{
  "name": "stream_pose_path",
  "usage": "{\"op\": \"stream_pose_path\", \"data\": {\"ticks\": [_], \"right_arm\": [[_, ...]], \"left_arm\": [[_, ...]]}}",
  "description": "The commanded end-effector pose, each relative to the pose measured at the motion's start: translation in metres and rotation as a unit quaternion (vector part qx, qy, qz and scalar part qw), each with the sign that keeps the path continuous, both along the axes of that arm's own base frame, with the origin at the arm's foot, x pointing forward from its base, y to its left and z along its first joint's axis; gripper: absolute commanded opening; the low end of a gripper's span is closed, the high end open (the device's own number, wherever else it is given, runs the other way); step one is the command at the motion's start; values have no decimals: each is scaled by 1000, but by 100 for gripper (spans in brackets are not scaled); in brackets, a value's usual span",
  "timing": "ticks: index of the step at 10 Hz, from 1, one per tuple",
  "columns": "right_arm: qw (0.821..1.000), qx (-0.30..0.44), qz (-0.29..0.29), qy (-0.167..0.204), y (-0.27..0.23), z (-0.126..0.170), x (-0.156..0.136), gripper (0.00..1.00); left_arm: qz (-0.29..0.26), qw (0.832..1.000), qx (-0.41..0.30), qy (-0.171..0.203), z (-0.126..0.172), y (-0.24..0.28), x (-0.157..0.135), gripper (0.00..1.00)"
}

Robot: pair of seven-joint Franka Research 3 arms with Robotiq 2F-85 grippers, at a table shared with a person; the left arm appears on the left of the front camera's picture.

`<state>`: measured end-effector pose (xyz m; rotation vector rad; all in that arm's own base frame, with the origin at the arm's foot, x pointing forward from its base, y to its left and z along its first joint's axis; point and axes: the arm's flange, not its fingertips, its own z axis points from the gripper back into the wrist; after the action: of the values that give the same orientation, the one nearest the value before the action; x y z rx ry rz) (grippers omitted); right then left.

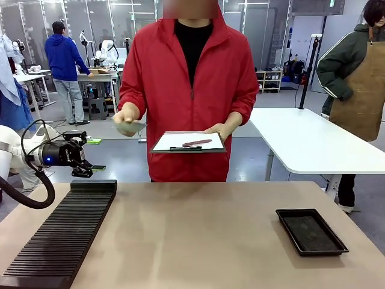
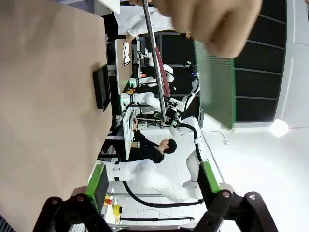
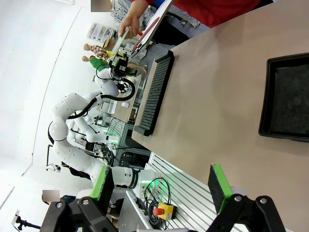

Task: Inspect the PCB.
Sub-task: Release the Blank PCB you were holding, then pick up the Blank PCB that the human is holding.

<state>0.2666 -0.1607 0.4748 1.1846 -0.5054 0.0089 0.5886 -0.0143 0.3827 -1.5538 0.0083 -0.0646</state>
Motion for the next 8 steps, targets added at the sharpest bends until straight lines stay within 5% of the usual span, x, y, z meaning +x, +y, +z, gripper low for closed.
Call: {"op": "stream_pose_path", "data": {"ticks": [1,2,8], "right_arm": [[1000,4,1,-12,0,-1,1,100],[1000,4,1,-12,0,-1,1,100],[1000,4,1,-12,0,-1,1,100]], "left_arm": [[33,999,-2,-15,1,2,-13,100],[0,1000,0,0,0,0,0,100],[0,1000,0,0,0,0,0,100]]}}
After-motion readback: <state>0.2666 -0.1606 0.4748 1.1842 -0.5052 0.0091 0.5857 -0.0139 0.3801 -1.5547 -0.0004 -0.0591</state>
